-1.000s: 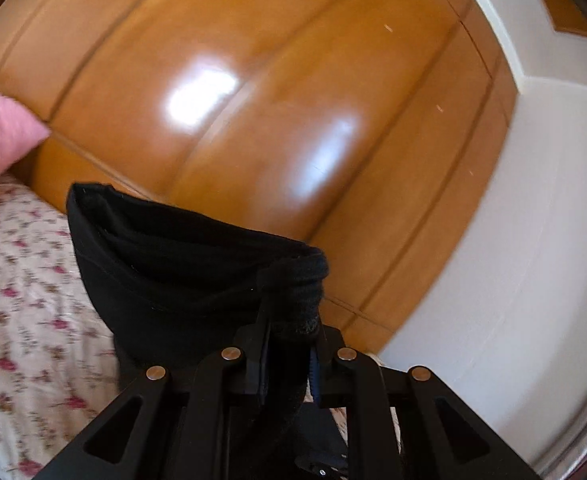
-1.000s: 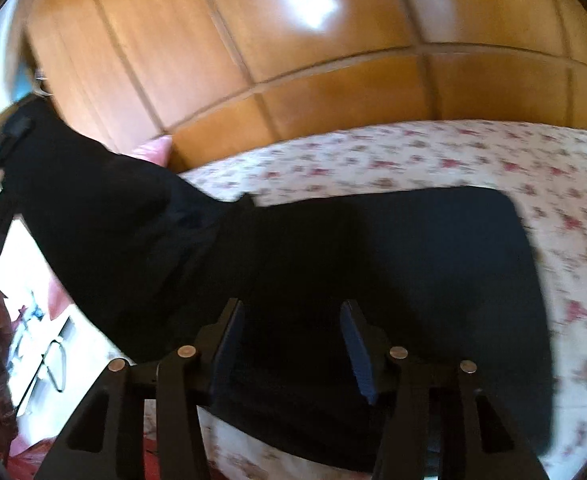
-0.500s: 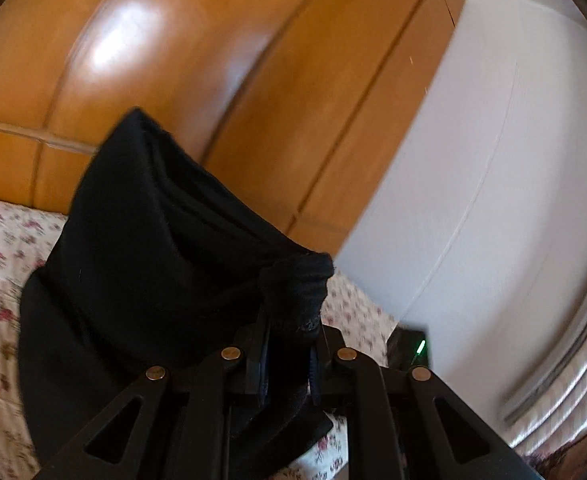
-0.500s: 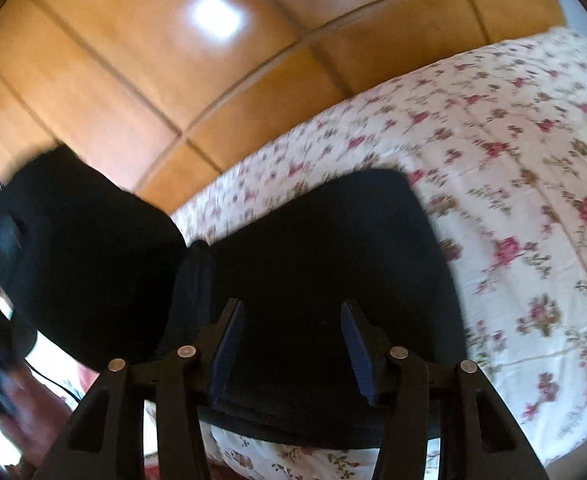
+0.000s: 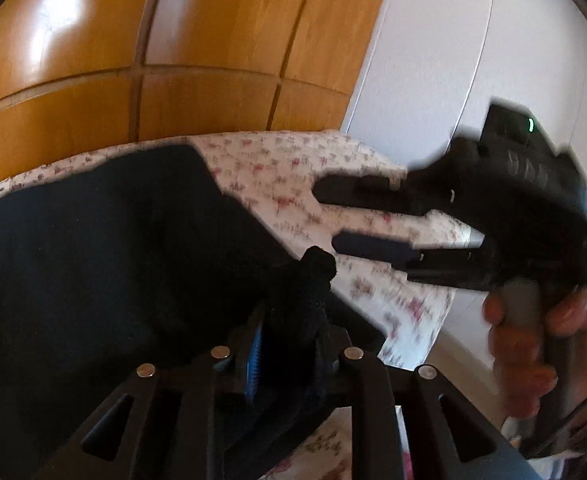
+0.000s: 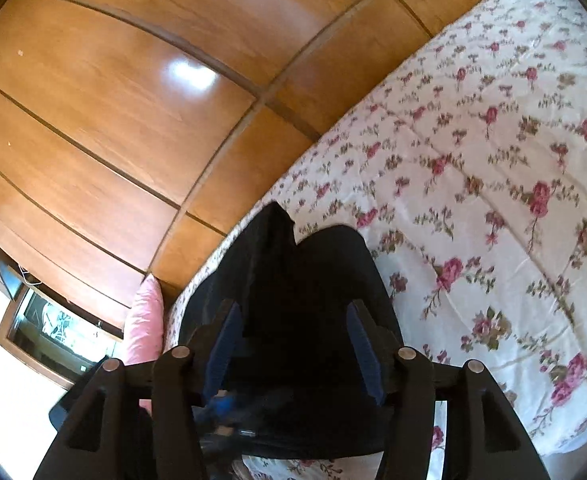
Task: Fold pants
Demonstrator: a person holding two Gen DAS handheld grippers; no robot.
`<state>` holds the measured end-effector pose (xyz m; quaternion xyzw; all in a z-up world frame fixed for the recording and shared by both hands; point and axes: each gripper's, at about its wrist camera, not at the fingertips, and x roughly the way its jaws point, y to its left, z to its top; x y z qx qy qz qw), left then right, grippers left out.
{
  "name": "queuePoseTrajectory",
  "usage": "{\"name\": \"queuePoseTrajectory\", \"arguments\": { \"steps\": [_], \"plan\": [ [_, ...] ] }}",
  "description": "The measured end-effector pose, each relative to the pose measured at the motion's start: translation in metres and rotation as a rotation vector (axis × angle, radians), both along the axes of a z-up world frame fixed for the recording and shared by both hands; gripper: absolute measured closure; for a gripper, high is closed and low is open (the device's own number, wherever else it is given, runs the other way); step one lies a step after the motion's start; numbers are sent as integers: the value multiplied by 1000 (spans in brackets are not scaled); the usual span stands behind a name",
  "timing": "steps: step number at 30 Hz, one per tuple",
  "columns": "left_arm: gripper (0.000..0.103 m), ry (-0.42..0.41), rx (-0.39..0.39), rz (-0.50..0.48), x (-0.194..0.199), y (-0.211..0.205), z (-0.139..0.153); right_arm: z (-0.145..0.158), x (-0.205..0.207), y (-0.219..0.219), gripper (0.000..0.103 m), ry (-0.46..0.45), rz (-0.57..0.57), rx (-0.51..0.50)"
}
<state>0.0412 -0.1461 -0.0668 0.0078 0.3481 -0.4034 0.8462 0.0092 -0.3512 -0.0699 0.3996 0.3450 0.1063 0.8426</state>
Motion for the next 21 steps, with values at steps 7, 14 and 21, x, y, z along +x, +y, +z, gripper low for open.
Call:
{"name": "queuePoseTrajectory", "arguments": {
  "steps": [7,14,21],
  "plan": [
    [65,-24,-123,-143,-18,17,13,-11,4,9,40,-24,55,36],
    [63,-238,-190,-69,-46,65,43,-12,19,35,31,-43,156,-91],
    [63,-181,-201,342,2,142,37,-22,41,62,35,-21,197,-179]
  ]
}}
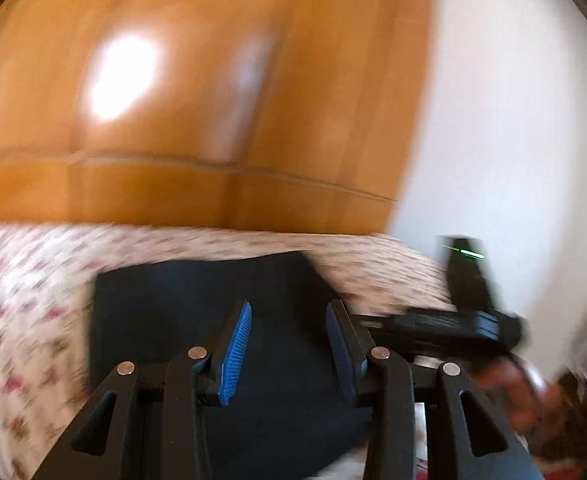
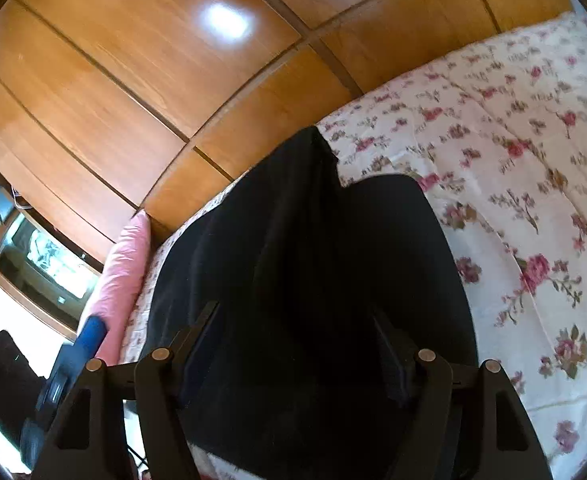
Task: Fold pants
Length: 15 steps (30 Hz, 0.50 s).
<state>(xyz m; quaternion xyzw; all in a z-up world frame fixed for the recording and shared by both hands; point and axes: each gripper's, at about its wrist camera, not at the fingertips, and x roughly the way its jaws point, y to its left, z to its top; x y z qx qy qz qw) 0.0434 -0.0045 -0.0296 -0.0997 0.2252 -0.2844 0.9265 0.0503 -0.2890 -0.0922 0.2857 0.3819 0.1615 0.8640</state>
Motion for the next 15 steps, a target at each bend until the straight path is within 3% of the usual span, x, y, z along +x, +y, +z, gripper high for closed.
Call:
{"name": "queuePoseTrajectory", "arguments": {
  "steps": [1,2,3,4,7,10,12,15],
  "plan": [
    [63,36,-23,39,8,12,-5,2,1,7,40,-12,20,-42],
    [63,69,-46,73,14,21,-10,4,3,13,57,-11,41,-87],
    [63,97,-63,101,21,28,-14,6,3,18,82,-10,61,-128],
    [63,114,-79,119,24,33,-16,8,3,21,86,-12,87,-127],
    [63,100,-106,147,24,48,-14,37,-6,20,88,-92,83,-119],
    [63,80,-74,134,25,42,-9,68,-16,12,88,-162,79,-130],
    [63,95,-32,126,27,35,-12,75,-20,6,88,-160,59,-141],
    [63,153,27,103,31,23,-28,57,-21,-9,88,-72,16,-116]
  ]
}}
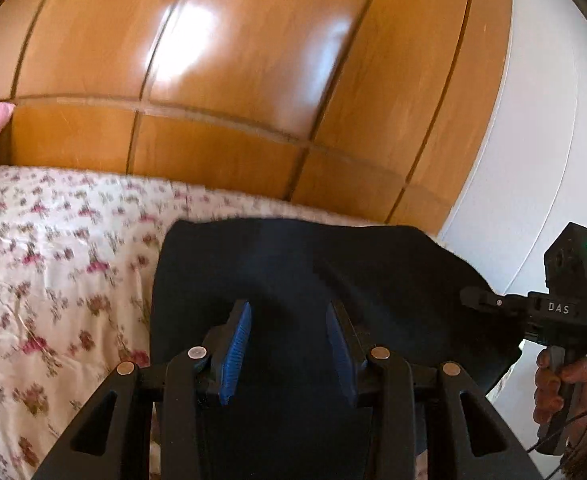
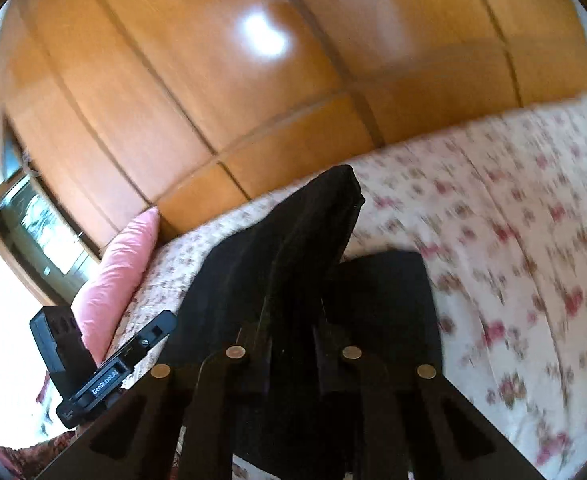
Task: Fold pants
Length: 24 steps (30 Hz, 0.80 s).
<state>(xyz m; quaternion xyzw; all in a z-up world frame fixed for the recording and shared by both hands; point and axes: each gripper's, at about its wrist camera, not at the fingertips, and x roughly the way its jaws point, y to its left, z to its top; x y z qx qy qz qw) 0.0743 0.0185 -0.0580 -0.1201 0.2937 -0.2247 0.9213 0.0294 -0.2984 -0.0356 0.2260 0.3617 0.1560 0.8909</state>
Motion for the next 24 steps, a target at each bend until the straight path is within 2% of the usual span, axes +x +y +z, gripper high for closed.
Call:
{"name": "queuePoseTrajectory", "arguments": {
  "steps": [3,5,7,9,13,14,16,17,19,20,22,24],
  "plan": [
    [63,18,103,-20,-2,-14,-18,-50,2,-14,88,157,-67,35],
    [63,-53,193,-21,-13,-24,-23,-67,1,-23,88,152,-88,114],
    [63,-84,232,-22,-18,-29,-24,-64,2,-27,87,153,-96,143],
    [63,-65,212,-20,-15,-26,-23,-55,1,-23,87,127,-87,103],
    [63,-21,93,-37,-13,-14,-14,-29,-2,-22,88,46,-114,83],
    [63,-22,89,-42,-13,-15,-13,-26,-3,-24,88,36,-125,64],
    [62,-19,128,-38,-12,-20,-17,-28,0,-25,91,50,-134,-11],
    [62,-17,158,-33,-10,-23,-22,-34,1,-24,99,77,-144,-53],
    [61,-25,189,-28,-10,-27,-26,-55,2,-27,99,154,-173,-127],
    [61,-31,196,-29,-12,-28,-25,-61,2,-29,100,163,-175,-102],
    [61,-27,200,-42,-13,-27,-19,-54,-3,-36,99,141,-216,-47],
    [61,-2,152,-66,-12,-21,-11,-32,-4,-32,98,74,-226,-128]
  ]
}}
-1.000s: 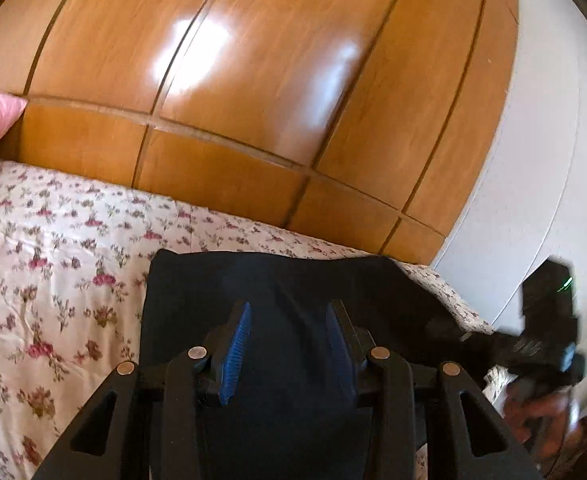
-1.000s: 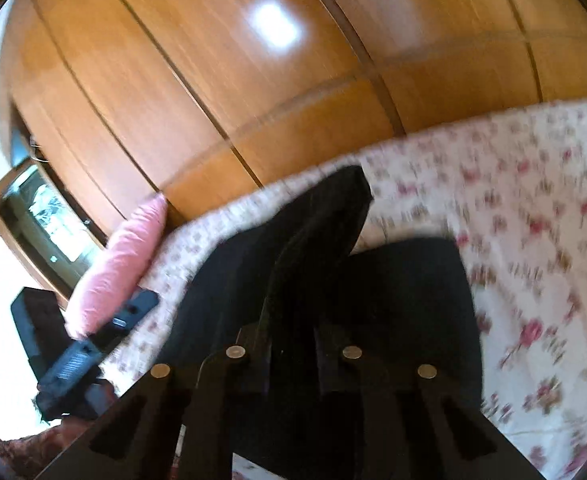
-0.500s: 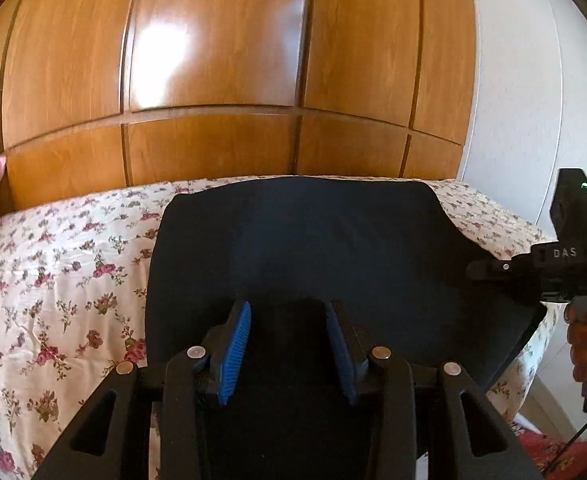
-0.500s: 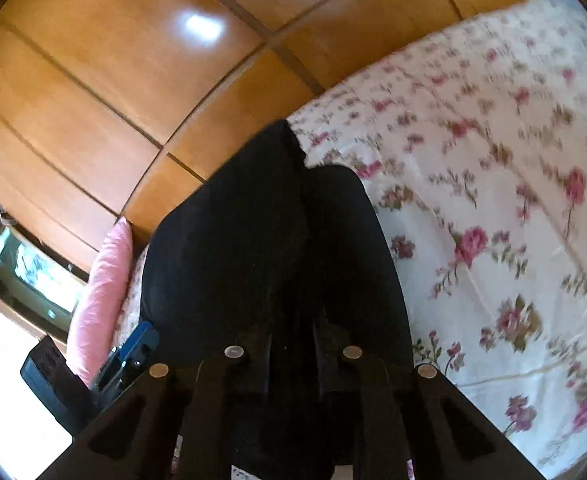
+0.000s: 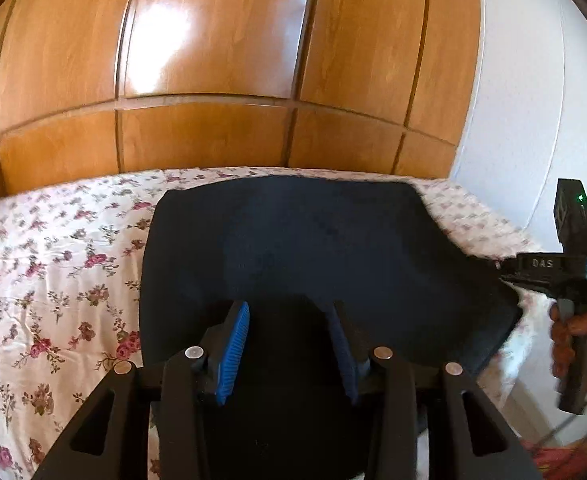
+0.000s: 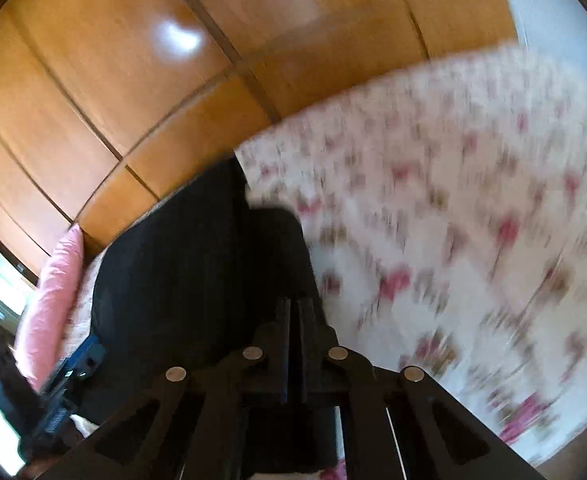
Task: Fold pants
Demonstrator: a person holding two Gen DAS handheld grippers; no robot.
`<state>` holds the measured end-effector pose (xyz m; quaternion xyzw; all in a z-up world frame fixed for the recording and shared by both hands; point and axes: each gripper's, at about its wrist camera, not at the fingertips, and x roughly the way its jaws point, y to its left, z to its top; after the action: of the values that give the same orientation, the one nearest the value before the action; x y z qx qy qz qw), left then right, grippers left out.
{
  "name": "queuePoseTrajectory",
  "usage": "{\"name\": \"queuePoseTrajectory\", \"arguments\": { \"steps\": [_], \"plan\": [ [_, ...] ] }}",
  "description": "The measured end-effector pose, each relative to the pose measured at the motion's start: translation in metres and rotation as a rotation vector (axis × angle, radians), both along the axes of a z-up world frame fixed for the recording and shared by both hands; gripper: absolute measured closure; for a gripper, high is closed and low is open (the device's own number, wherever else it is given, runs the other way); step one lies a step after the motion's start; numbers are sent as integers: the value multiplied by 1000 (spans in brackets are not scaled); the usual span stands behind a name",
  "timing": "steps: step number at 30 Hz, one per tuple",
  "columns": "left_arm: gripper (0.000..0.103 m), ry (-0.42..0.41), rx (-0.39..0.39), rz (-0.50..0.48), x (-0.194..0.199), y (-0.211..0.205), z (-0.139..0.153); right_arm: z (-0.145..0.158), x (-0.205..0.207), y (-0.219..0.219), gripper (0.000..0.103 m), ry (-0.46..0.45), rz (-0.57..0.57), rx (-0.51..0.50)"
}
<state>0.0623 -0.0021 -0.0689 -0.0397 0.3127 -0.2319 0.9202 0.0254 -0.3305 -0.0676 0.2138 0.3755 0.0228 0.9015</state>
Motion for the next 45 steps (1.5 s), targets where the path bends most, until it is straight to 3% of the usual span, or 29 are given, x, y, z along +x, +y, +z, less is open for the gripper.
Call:
{"name": "queuePoseTrajectory", "arguments": {
  "steps": [4,7,9,12,16,21,22,23,24,27,29,32,35,38,39,42,45],
  "plan": [
    [61,7,-109,13,12,18,29,56,-5,20,96,-169,56,-127],
    [58,-19,-115,28,25,21,48,81,7,46,82,-215,145,-145],
    [57,-16,-63,19,38,13,54,86,21,66,73,-204,205,-173],
    [58,19,15,31,58,0,52,78,53,100,73,-138,279,-225],
    [58,83,45,41,78,-15,37,54,85,124,73,-78,331,-244],
    [57,150,125,16,92,-35,1,-1,106,107,77,59,240,-394],
    [55,141,116,15,92,-35,-3,-8,104,92,82,51,213,-355],
    [54,124,109,19,90,-35,-5,-12,103,82,98,51,180,-302],
    [54,111,90,19,89,-33,-8,-15,101,69,103,51,129,-242],
    [54,124,12,13,89,-23,-10,-21,101,59,103,36,110,-177],
    [54,142,-48,11,89,-13,-11,-21,102,63,103,29,105,-216],
    [54,148,-76,28,81,-2,-9,-18,97,68,103,-4,111,-257],
    [54,111,-88,63,62,8,-5,-11,87,52,103,-47,104,-144],
    [54,59,-116,86,35,19,-2,7,63,46,87,-104,98,-94],
    [53,55,-115,86,30,20,-2,13,54,49,82,-122,108,-110],
    [53,42,-83,67,19,18,-6,21,32,65,82,-134,195,-149],
    [53,13,-12,56,14,9,-10,9,20,80,82,-82,251,-229]
  ]
}}
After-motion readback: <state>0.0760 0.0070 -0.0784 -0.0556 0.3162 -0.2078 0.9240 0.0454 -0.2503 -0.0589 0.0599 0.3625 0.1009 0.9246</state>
